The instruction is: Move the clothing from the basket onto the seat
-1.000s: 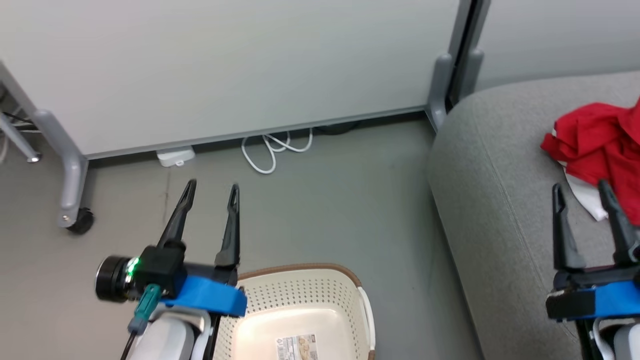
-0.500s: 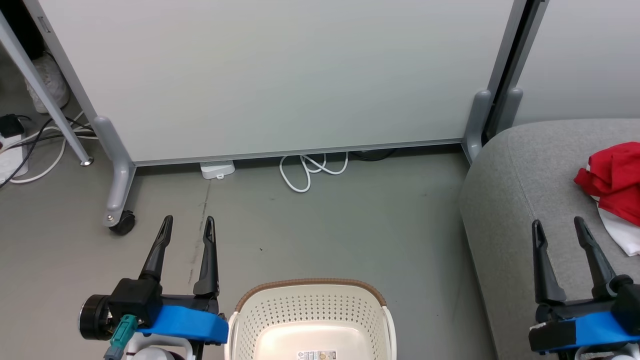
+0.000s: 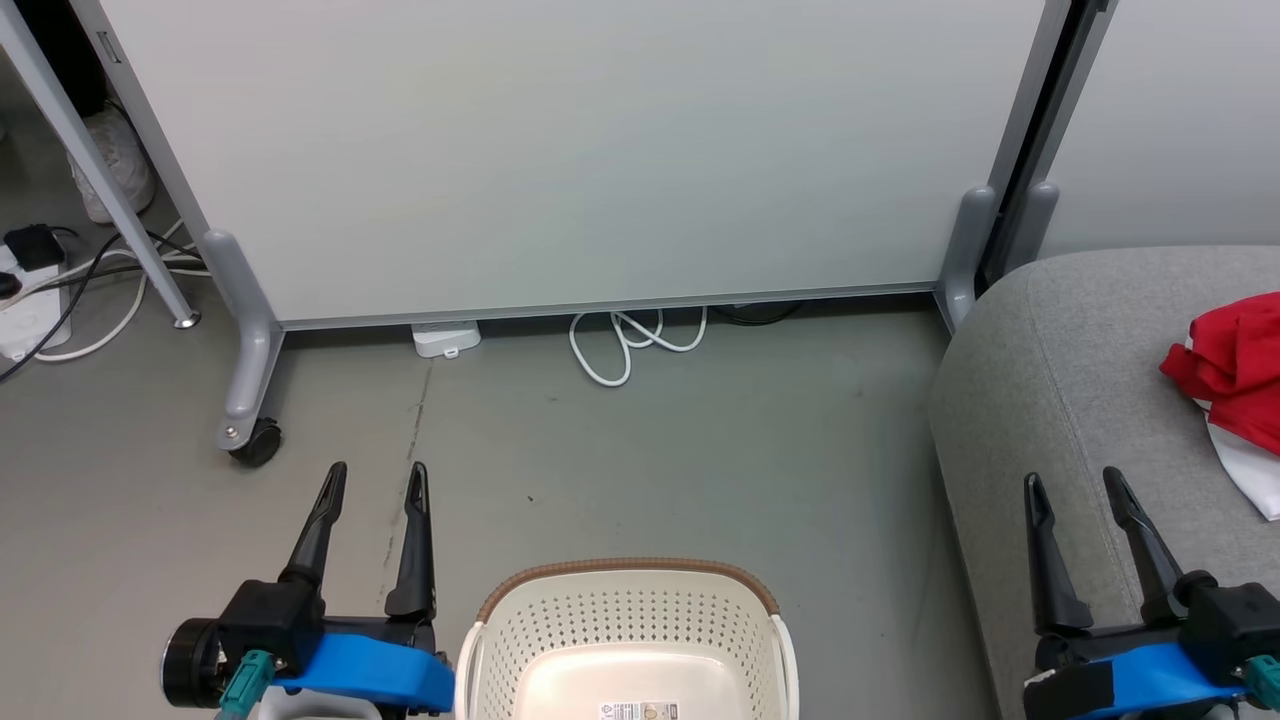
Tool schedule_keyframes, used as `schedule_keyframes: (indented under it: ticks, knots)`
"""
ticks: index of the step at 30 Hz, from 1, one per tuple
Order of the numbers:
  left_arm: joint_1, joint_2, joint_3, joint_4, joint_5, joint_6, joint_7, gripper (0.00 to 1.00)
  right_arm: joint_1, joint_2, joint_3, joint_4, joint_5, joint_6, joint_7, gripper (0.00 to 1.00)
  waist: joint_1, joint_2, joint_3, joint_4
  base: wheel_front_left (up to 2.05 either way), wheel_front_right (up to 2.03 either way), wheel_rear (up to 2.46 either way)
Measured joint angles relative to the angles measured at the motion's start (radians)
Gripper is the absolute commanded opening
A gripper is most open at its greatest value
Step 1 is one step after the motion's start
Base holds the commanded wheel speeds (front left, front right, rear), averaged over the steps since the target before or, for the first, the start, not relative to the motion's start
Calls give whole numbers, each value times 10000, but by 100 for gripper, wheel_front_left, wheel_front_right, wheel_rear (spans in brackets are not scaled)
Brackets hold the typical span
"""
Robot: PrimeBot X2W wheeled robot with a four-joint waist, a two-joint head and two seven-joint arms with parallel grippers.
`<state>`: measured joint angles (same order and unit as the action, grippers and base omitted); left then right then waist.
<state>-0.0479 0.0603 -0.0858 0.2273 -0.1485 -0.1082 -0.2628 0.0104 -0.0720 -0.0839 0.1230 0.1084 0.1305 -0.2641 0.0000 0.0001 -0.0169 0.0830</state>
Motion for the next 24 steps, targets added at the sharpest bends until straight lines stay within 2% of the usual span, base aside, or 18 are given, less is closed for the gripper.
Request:
schedule_keyframes:
  ticks: [22,23,24]
  knots:
    - [-1,-84,286,293,161,-155,0,100,-1,123,130,311,79,0,0,100,1,0,-32,38,0,0,0]
    - [7,-86,284,307,155,-155,0,0,1,128,130,324,75,0,-2,0,0,0,-35,39,0,0,0]
    - [50,-84,280,372,155,-155,13,0,4,130,136,410,73,0,2,0,0,0,-36,39,0,0,0]
